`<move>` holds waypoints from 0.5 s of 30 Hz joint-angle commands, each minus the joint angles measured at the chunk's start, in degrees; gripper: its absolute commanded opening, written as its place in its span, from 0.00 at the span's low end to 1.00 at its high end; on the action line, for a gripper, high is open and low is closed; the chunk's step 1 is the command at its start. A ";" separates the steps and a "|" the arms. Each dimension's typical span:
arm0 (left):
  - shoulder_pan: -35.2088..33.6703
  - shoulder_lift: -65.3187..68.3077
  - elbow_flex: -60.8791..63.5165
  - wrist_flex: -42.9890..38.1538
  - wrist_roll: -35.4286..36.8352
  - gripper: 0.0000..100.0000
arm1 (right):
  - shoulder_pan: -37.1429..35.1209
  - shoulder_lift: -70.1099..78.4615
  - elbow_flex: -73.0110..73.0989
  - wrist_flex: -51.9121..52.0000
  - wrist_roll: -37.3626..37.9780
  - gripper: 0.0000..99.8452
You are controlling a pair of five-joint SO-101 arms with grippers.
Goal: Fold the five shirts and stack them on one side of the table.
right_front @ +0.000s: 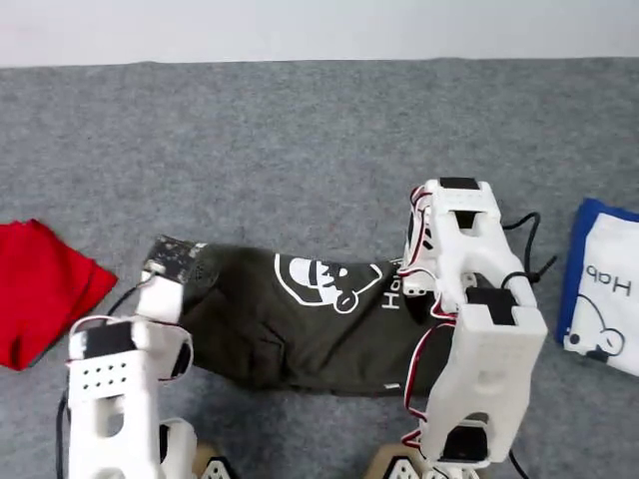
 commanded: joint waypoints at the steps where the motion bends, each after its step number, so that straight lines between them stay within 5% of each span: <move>1: 3.43 -0.18 3.82 -6.51 -0.44 0.09 | -0.31 2.42 0.53 -1.19 -0.18 0.05; 15: 11.60 -0.26 8.57 -16.44 -0.26 0.01 | 8.84 -1.45 -1.05 0.31 5.98 0.01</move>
